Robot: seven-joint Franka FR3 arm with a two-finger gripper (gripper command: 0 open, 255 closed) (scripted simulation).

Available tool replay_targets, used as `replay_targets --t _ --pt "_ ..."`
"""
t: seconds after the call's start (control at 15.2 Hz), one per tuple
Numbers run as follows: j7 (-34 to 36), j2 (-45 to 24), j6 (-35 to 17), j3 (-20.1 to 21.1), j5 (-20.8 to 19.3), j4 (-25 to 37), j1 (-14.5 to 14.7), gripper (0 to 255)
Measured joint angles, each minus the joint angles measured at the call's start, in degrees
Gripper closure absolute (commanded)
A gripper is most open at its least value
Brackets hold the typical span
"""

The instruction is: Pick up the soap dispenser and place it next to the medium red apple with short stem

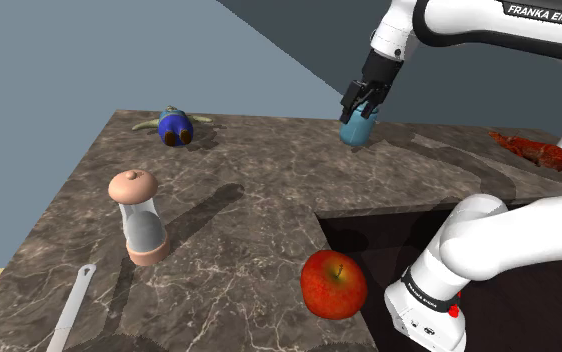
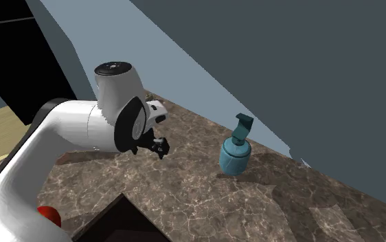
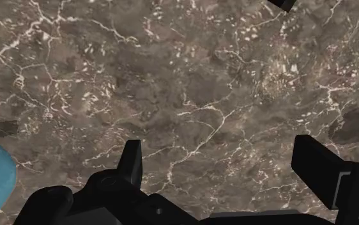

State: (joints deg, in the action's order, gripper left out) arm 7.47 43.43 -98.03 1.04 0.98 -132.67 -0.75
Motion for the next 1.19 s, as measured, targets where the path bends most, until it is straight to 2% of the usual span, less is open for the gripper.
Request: replay_targets --t 0.13,0.59,1.19 --pt "0.0 -0.4 -0.3 -0.3 -0.3 0.3 -0.3 0" --pt "-1.3 -5.8 -3.9 -4.9 -4.0 4.2 -4.6 0" --pt "-2.9 -15.0 -7.7 -11.4 -7.2 12.9 -9.5 0"
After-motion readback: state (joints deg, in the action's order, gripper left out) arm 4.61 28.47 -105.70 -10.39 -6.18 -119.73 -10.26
